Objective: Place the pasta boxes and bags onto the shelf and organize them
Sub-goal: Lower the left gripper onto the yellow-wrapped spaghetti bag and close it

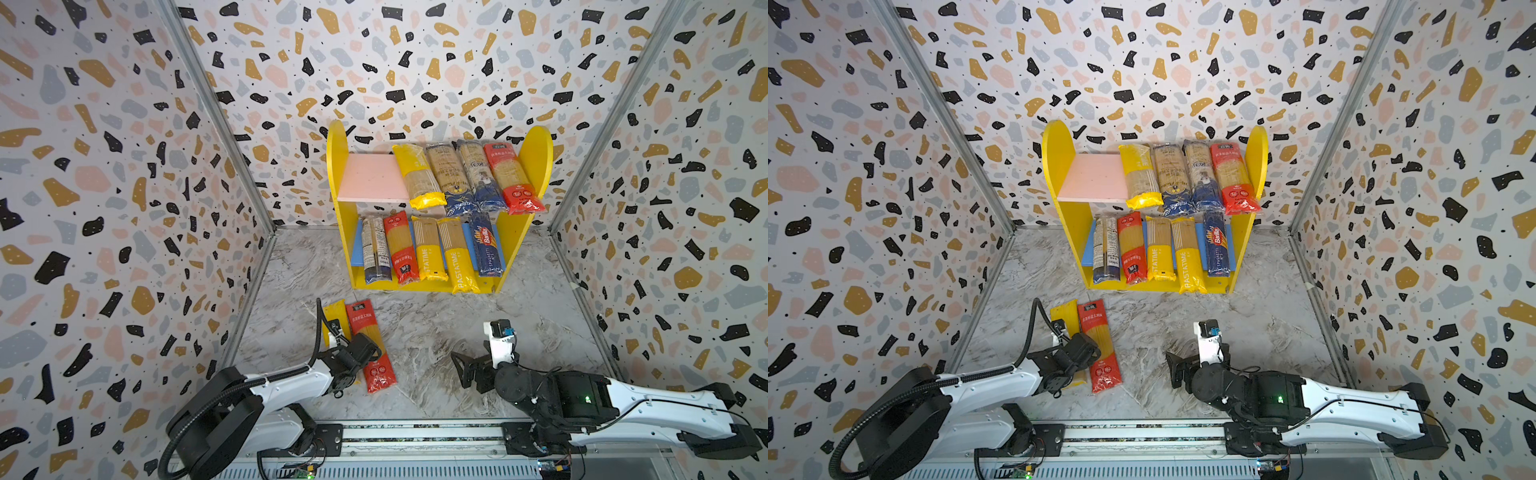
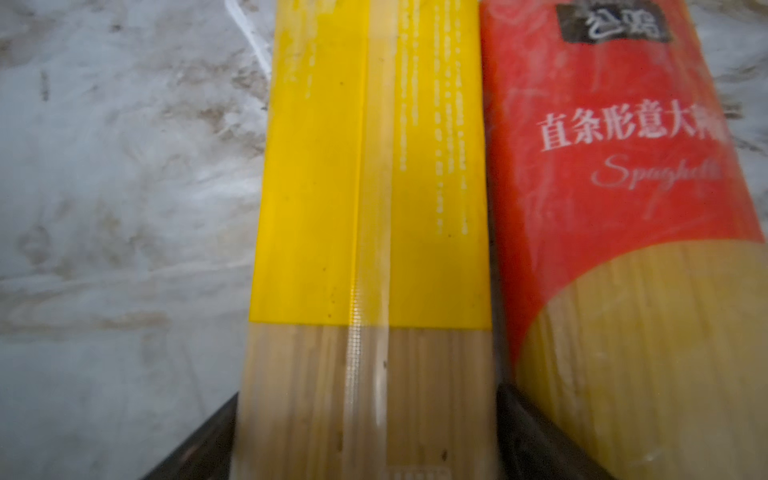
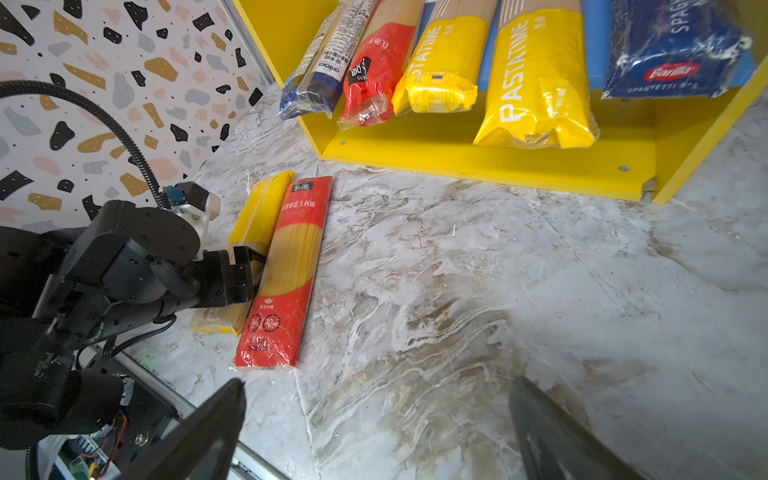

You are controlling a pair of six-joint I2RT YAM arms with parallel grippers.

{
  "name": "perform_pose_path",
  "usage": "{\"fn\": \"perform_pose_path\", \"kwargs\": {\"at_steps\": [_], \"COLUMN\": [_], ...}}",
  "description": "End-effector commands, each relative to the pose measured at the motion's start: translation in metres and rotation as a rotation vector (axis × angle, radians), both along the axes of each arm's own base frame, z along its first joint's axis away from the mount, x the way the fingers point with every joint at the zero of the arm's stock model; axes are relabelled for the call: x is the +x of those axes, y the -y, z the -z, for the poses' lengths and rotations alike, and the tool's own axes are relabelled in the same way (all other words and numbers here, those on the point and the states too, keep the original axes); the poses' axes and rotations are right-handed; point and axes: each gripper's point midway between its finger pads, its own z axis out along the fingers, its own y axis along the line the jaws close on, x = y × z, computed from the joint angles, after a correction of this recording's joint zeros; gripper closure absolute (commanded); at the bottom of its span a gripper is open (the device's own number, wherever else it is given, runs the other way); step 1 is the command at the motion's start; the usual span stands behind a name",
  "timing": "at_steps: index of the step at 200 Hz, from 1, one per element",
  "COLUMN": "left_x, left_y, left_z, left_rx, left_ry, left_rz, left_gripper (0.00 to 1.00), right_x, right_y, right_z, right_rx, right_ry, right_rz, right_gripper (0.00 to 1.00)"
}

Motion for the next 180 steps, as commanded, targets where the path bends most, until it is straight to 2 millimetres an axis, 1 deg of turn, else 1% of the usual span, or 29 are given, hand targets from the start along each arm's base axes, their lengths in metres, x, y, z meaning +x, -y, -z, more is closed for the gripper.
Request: {"fn": "perform_pose_path", "kwargs": {"at_steps": [1,18,27,41,57,61,63,65,66,69,70,74,87,105,114,129,157,180], "left_x": [-0.009,-0.011,-0.013,-0.014,-0.015,-0.015,-0.015,-0.015,-0.016,-0.015,-0.015,-0.015,-0.013,-0.008,-0.007,-0.004,0.001,0.004], "left_y": [0.011,0.01,0.009,0.008,0.007,0.006,0.006,0.005,0.005,0.004,0.004,0.003,0.004,0.003,0.003,0.005,0.019,0.028], "left_z": [0.018,0.021,0.021,0.019,0.012,0.011,0.009,0.008,0.008,0.005,0.005,0.001,-0.011,-0.033,-0.043,-0.059,-0.087,-0.11], "left_rx": [-0.024,-0.023,-0.019,-0.019,-0.025,-0.024,-0.024,-0.022,-0.02,-0.02,-0.019,-0.017,-0.022,-0.031,-0.014,-0.039,-0.13,-0.163], "left_ry": [-0.091,-0.102,-0.108,-0.106,-0.096,-0.094,-0.092,-0.089,-0.091,-0.084,-0.084,-0.079,-0.055,-0.009,0.008,0.041,0.109,0.137], "left_rz": [0.058,0.066,0.071,0.075,0.076,0.075,0.075,0.075,0.076,0.074,0.075,0.074,0.083,0.076,0.101,0.109,0.147,0.192], "left_gripper": [0.31,0.47,0.52,0.61,0.74,0.79,0.83,0.84,0.87,0.9,0.94,1.0,1.0,1.0,1.0,1.0,1.0,1.0], "right_x": [0.003,0.004,0.005,0.005,0.006,0.006,0.006,0.006,0.006,0.006,0.006,0.006,0.005,0.004,0.004,0.003,0.003,0.003], "right_y": [0.007,0.007,0.007,0.006,0.006,0.005,0.005,0.004,0.004,0.004,0.004,0.003,0.0,-0.005,-0.006,-0.008,-0.008,-0.007], "right_z": [-0.016,-0.018,-0.019,-0.019,-0.019,-0.019,-0.019,-0.019,-0.019,-0.019,-0.019,-0.019,-0.021,-0.023,-0.024,-0.026,-0.03,-0.032], "right_rx": [-0.005,-0.005,-0.006,-0.006,-0.008,-0.009,-0.01,-0.01,-0.01,-0.01,-0.009,-0.008,-0.005,0.0,0.003,0.014,0.029,0.033], "right_ry": [0.033,0.038,0.039,0.041,0.04,0.04,0.04,0.04,0.04,0.04,0.04,0.04,0.041,0.041,0.04,0.037,0.038,0.04], "right_rz": [0.015,0.015,0.017,0.013,0.014,0.013,0.012,0.013,0.012,0.01,0.01,0.009,-0.003,-0.02,-0.024,-0.031,-0.035,-0.033], "right_gripper": [0.01,0.01,0.01,0.01,0.01,0.01,0.01,0.01,0.01,0.01,0.01,0.01,0.01,0.01,0.01,0.01,0.01,0.01]}}
